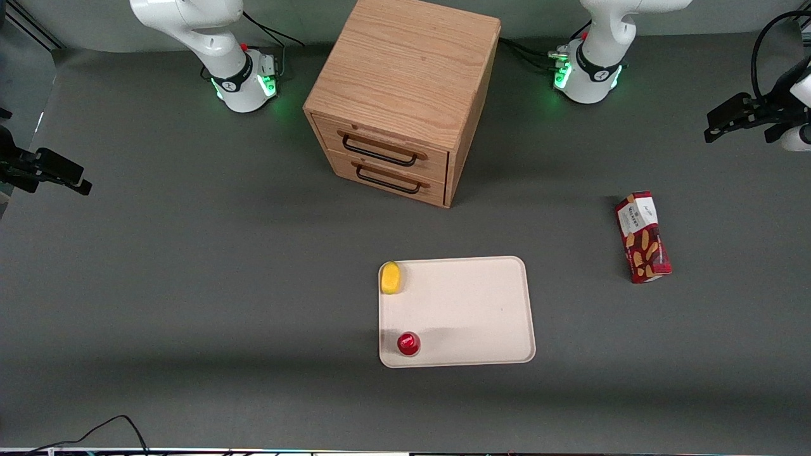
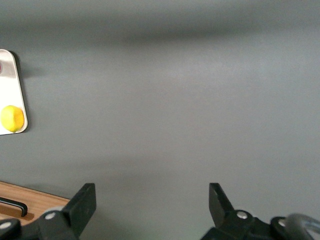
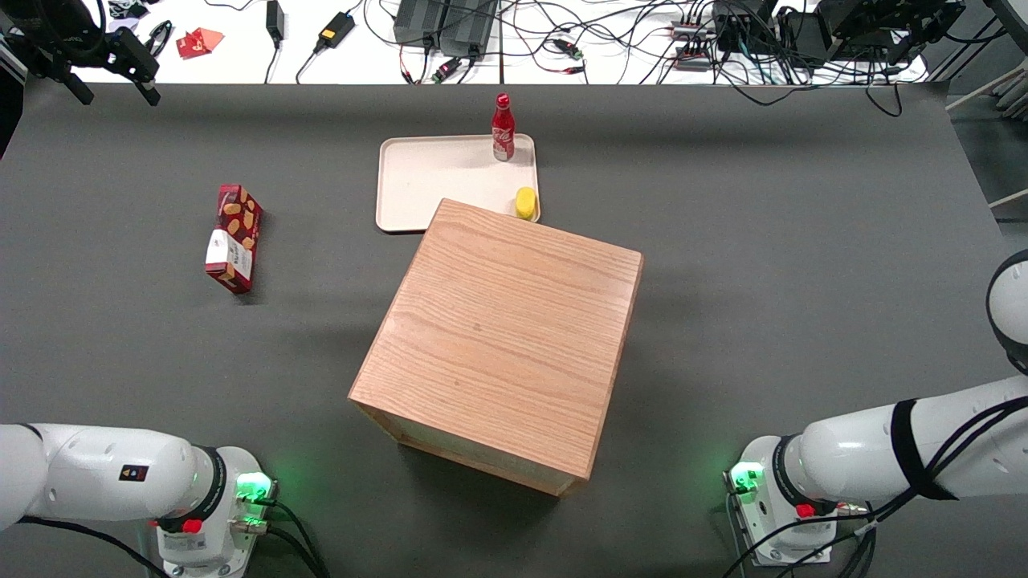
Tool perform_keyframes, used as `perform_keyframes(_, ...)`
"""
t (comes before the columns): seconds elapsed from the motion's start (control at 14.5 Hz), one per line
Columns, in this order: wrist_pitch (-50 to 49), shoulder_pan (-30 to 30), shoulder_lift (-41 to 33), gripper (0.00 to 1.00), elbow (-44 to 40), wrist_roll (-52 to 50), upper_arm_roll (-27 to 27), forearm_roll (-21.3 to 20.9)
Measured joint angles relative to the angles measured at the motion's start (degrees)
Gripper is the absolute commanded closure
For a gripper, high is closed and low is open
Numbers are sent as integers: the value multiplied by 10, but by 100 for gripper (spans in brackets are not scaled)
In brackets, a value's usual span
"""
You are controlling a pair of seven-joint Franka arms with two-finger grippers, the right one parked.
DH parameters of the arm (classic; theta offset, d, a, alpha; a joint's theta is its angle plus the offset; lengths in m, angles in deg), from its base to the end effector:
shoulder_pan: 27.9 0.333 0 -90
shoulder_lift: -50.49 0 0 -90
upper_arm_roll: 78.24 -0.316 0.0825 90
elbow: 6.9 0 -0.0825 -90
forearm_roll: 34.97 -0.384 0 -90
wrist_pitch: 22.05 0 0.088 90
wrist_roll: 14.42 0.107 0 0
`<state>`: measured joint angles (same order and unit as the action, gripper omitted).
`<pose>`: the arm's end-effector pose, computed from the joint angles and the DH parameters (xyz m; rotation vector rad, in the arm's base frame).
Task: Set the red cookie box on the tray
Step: 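Move the left gripper down over the red tartan shortbread box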
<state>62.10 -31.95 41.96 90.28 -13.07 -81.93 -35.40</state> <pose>0.4961 0.0003 0.6355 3.1361 -0.0478 -0.1237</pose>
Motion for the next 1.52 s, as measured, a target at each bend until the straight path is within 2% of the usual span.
perform_keyframes(0.48, -29, 0, 14, 0, -11, 5, 2, -1)
perform_keyframes(0.69, -4, 2, 24, 0, 43, 7, -16, -2)
perform_keyframes(0.9, 137, 4, 35, 0, 161, 20, -61, -1)
perform_keyframes(1.1, 306, 6, 66, 0, 261, 34, -70, 0)
perform_keyframes(1.52, 491, 6, 190, 0, 292, 66, -67, 46)
